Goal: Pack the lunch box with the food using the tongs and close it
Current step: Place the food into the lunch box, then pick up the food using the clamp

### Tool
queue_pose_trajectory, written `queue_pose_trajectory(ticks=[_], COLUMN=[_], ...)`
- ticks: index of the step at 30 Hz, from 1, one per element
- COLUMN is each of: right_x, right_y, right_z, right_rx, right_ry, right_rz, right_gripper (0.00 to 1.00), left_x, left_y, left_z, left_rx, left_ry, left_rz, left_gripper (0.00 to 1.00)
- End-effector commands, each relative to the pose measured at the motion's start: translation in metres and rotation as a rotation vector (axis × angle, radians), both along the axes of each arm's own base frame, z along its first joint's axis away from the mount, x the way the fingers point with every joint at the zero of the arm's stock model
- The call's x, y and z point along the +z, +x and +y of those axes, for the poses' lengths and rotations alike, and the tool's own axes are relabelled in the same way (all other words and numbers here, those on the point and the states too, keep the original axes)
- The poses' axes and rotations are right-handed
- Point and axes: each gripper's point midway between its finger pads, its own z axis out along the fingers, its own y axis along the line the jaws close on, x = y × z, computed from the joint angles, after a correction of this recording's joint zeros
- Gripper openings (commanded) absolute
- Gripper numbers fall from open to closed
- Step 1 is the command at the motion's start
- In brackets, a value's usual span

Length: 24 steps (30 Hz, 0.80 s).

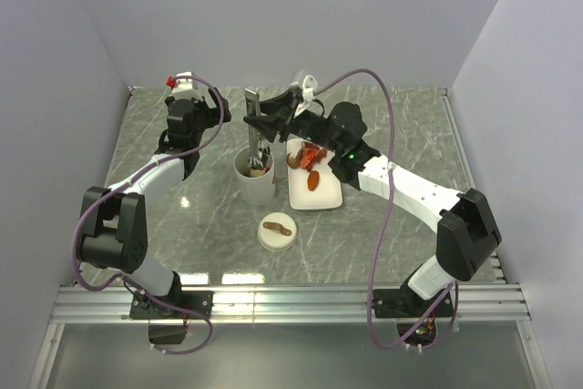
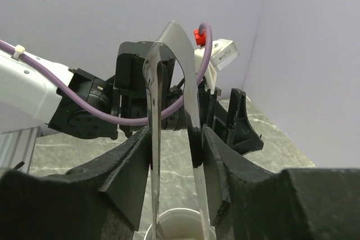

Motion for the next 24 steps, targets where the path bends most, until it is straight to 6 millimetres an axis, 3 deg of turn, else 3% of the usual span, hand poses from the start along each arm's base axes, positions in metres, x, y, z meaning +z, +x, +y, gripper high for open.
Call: queue_pose_trajectory(ticks=[1, 9, 12, 13, 15, 16, 17, 19, 20, 21, 24], right_x=[0.04, 0.041, 0.047, 0.057, 0.055, 0.067, 0.059, 0.07, 0.06, 0.066, 0.054], right_y=[-0.004, -0.003, -0.006, -0.009, -0.011, -0.014, -0.014, -0.019, -0.013, -0.015, -0.006], right_z=[-0.002, -0.005, -0.016, -0.025, -0.035, -0.049, -0.054, -0.073, -0.082, -0.094, -0.119], right_rx=[0.017, 0.0, -0.041, -0.07, -0.111, -0.157, -0.183, -0.25, -0.309, -0.351, -0.483], right_ry=[0.068, 0.086, 0.113, 0.134, 0.14, 0.167, 0.164, 0.19, 0.189, 0.211, 0.238], right_rz=[-0.084, -0.095, -0.117, -0.144, -0.147, -0.176, -0.163, -0.202, -0.176, -0.18, -0.125], right_gripper=[0.48, 0.47, 0.45, 0.45, 0.45, 0.45, 0.45, 0.45, 0.45, 0.45, 0.45], left_x=[0.027, 0.026, 0.027, 0.026, 0.026, 0.026, 0.027, 0.026, 0.026, 0.026, 0.026], left_y=[0.004, 0.004, 0.004, 0.004, 0.004, 0.004, 0.004, 0.004, 0.004, 0.004, 0.005], left_z=[0.0, 0.0, 0.0, 0.0, 0.0, 0.0, 0.0, 0.0, 0.0, 0.0, -0.001], left_rx=[0.004, 0.007, 0.005, 0.005, 0.005, 0.006, 0.006, 0.007, 0.007, 0.006, 0.003], left_ry=[-0.004, -0.004, -0.004, -0.004, -0.004, -0.005, -0.006, -0.005, -0.005, -0.005, -0.006], left_rz=[-0.067, -0.067, -0.067, -0.065, -0.065, -0.065, -0.068, -0.065, -0.065, -0.065, -0.065], left_gripper=[0.99, 0.99, 1.0, 0.99, 1.0, 0.99, 0.99, 0.99, 0.99, 0.99, 1.0])
